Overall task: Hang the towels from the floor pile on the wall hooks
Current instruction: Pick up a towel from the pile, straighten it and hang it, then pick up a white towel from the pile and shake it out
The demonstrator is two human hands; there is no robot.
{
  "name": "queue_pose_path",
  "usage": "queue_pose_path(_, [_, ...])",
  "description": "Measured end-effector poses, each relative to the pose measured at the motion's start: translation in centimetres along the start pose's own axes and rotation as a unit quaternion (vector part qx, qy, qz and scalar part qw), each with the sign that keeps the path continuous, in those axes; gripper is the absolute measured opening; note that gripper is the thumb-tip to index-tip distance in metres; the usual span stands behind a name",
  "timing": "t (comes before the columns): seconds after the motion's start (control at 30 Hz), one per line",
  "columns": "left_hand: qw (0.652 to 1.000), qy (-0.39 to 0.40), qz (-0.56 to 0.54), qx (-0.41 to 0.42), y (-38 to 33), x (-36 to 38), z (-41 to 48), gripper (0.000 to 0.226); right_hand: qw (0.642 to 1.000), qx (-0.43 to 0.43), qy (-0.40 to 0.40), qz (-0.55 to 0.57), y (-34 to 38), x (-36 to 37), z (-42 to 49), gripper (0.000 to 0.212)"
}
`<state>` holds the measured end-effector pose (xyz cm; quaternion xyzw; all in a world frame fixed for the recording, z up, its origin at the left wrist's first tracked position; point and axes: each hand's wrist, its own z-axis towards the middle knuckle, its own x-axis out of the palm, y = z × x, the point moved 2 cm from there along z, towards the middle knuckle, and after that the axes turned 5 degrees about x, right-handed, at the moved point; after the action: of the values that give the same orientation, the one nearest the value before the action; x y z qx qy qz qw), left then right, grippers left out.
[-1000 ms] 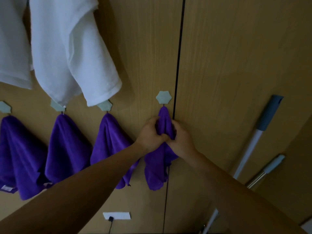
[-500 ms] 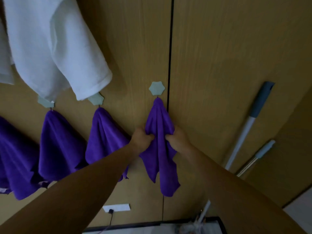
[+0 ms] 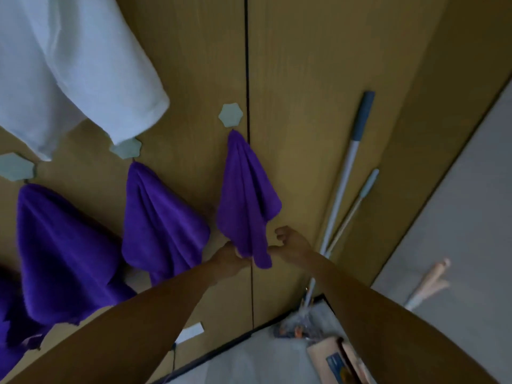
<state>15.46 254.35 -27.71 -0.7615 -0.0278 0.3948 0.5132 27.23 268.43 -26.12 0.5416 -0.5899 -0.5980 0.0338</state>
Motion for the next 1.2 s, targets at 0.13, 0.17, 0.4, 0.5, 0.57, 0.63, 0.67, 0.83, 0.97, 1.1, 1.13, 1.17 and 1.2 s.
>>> queue_pose_path(0.13, [0.977, 0.141, 0.138, 0.075, 0.3, 0.7, -2.3, 0.055, 0.997, 0.054, -0.049, 0.017, -2.0, 1.2, -6.2, 0.066])
queue_pose_path(0.17, [0.970, 0.161, 0.155, 0.097, 0.1, 1.0, -2.8, 0.060, 0.995, 0.069, -0.059, 0.028, -2.6, 1.4, -7.9, 0.067])
queue_pose_path(0.4, [0.900, 0.284, 0.265, 0.196, -4.2, 7.6, -10.1, 0.066, 0.967, 0.182, -0.176, 0.036, -9.3, 1.2, -22.7, 0.057])
queue_pose_path(0.5, [0.858, 0.348, 0.277, 0.256, -6.9, 12.4, -14.3, 0.071, 0.941, 0.242, -0.229, 0.056, -13.1, 0.7, -30.5, 0.063])
queue_pose_path(0.57, [0.832, 0.383, 0.283, 0.284, -8.7, 15.8, -17.9, 0.072, 0.919, 0.281, -0.266, 0.071, -15.5, 0.7, -36.3, 0.066])
queue_pose_path(0.63, [0.794, 0.415, 0.303, 0.325, -10.5, 19.3, -22.4, 0.066, 0.894, 0.317, -0.303, 0.092, -17.8, 1.1, -42.6, 0.064])
queue_pose_path(0.67, [0.772, 0.424, 0.322, 0.346, -11.4, 21.0, -25.1, 0.063, 0.879, 0.335, -0.321, 0.106, -18.8, 1.5, -46.0, 0.064])
queue_pose_path(0.83, [0.669, 0.474, 0.368, 0.440, -13.8, 28.7, -41.7, 0.071, 0.795, 0.418, -0.415, 0.143, -22.7, 5.8, -64.9, 0.053])
queue_pose_path(0.97, [0.585, 0.528, 0.360, 0.500, -12.2, 33.3, -57.2, 0.063, 0.714, 0.496, -0.465, 0.169, -24.8, 11.8, -80.3, 0.054])
queue_pose_path(1.1, [0.481, 0.560, 0.375, 0.560, -9.7, 36.4, -70.7, 0.079, 0.624, 0.561, -0.499, 0.217, -26.2, 17.9, -93.1, 0.056])
queue_pose_path(1.13, [0.454, 0.569, 0.384, 0.568, -9.0, 36.9, -73.4, 0.083, 0.603, 0.571, -0.507, 0.230, -26.4, 19.3, -95.6, 0.055])
queue_pose_path(1.17, [0.426, 0.579, 0.391, 0.574, -8.3, 37.5, -76.0, 0.084, 0.585, 0.578, -0.516, 0.243, -26.5, 20.8, -97.8, 0.055])
queue_pose_path(1.2, [0.400, 0.588, 0.398, 0.579, -7.6, 38.1, -78.4, 0.084, 0.567, 0.583, -0.522, 0.256, -26.6, 22.4, -99.8, 0.055])
